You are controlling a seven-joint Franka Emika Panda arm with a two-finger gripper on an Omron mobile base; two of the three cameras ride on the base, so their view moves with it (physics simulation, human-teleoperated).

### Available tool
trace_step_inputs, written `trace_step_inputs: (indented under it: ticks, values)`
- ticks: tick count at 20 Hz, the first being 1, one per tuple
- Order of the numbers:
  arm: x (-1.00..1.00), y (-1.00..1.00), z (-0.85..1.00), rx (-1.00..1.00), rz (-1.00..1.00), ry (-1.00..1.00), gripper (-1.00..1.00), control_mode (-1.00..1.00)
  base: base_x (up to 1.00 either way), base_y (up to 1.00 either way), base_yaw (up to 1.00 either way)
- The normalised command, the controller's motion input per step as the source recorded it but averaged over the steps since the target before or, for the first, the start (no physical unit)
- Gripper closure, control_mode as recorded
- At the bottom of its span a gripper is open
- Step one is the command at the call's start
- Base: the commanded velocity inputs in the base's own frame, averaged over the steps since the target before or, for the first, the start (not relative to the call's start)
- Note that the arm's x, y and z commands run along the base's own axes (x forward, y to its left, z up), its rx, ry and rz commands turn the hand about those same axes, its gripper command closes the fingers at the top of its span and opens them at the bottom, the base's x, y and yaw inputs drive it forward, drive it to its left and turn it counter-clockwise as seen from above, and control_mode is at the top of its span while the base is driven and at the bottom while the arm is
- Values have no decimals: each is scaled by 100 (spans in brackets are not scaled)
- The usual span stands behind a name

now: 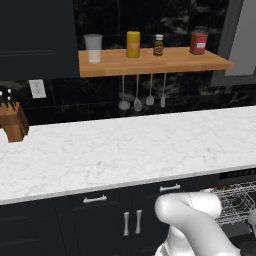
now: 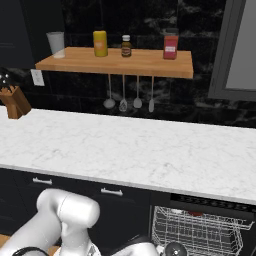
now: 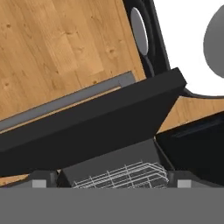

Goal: Pick up the cup and bowl from the counter, place them in the dishwasher, and close the dishwasher door.

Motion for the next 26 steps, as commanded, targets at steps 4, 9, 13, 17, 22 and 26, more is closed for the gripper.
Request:
trace_step_inputs:
  ticks: [4,9,13,17,22,26]
  values:
    - [-100,0,0,0,3,29,-100,-100,0,0,0]
    - [-100,-2,2,0,7,23,-100,-100,0,0,0]
    - [-100,-11,1,0,9,23,-100,-100,0,0,0]
    - [-100,-16,0,-1,9,25,-100,-100,0,0,0]
    - [-100,-14,2,0,7,16,-100,-100,0,0,0]
    - [-51,-7,-65,0,8,-5,-100,-100,0,0,0]
